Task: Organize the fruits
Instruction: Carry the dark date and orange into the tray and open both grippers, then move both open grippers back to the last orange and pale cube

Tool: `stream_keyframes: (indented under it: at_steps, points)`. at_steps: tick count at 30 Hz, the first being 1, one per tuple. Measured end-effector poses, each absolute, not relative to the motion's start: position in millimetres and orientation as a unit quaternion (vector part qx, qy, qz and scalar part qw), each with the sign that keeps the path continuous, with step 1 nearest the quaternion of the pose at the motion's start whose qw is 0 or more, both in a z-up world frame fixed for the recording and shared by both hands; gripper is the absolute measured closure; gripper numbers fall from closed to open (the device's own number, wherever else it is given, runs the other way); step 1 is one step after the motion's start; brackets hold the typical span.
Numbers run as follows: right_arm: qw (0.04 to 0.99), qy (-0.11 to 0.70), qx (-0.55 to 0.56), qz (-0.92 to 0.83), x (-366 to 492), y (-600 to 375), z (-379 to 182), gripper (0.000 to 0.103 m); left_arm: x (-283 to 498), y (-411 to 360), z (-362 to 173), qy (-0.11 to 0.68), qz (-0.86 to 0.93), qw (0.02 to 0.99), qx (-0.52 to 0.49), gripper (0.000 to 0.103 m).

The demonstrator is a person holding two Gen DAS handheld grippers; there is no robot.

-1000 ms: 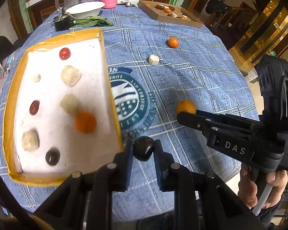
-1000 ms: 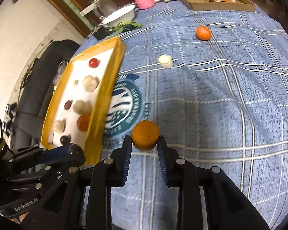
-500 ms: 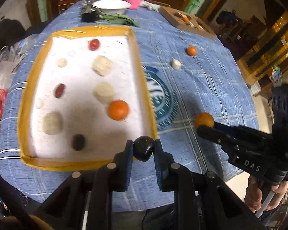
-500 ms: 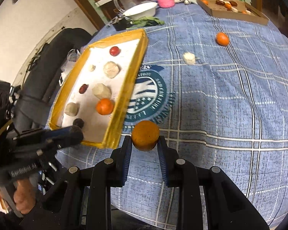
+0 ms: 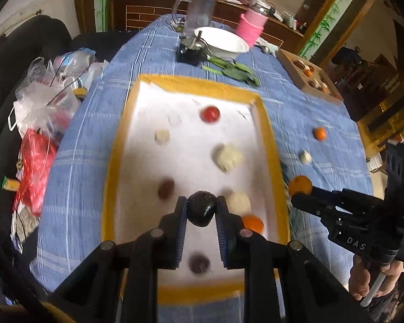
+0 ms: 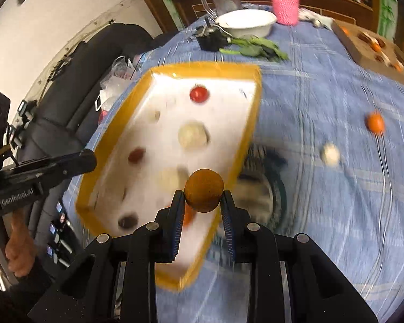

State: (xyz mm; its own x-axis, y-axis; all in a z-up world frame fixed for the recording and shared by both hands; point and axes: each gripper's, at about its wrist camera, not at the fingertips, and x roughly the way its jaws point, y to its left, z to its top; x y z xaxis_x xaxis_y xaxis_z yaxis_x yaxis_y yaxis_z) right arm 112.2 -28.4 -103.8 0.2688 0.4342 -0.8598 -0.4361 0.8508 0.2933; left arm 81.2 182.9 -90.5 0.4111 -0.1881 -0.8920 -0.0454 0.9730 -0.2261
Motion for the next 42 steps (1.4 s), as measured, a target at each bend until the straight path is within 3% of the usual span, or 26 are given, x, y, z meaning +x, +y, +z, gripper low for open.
stream_keyframes:
  at_steps: [11, 20, 22, 23, 24, 25, 27, 32, 42]
  points:
    - [0.78, 0.57, -0.035, 0.255, 221.6, 26.7, -141.7, 0.077, 163.6, 166.8, -165.9, 0.605, -0.047, 0.792, -0.067, 0.08]
    - [0.769, 0.587, -0.068, 0.244, 233.5, 46.1, -162.8, 0.076, 167.7, 166.7, -174.5, 0.609, -0.031, 0.791, -0.051, 0.079]
    - [0.767, 0.591, -0.071, 0.24, 233.5, 44.6, -165.4, 0.075, 168.1, 163.7, -174.0, 0.608, -0.033, 0.792, -0.042, 0.073]
    - [0.768, 0.587, -0.065, 0.246, 232.8, 42.3, -164.0, 0.074, 168.0, 163.2, -173.7, 0.608, -0.034, 0.792, -0.044, 0.059]
    - [0.767, 0.587, -0.053, 0.253, 232.5, 39.8, -161.7, 0.065, 167.2, 163.2, -172.5, 0.606, -0.032, 0.794, -0.044, 0.045]
    - [0.767, 0.585, -0.034, 0.26, 231.9, 33.0, -157.0, 0.057, 165.3, 163.7, -169.0, 0.599, -0.029, 0.799, -0.046, 0.042]
    - [0.776, 0.571, -0.003, 0.267, 227.2, 17.2, -142.1, 0.047, 157.6, 163.4, -156.5, 0.583, -0.029, 0.811, -0.046, 0.042]
    - [0.801, 0.531, 0.055, 0.271, 190.3, -47.4, -102.0, 0.04, 125.4, 147.3, -117.8, 0.541, -0.043, 0.839, -0.04, 0.037]
    - [0.834, 0.514, 0.117, 0.163, 106.3, -168.3, -111.9, 0.039, 73.9, 50.9, -104.5, 0.547, -0.14, 0.825, -0.003, 0.036]
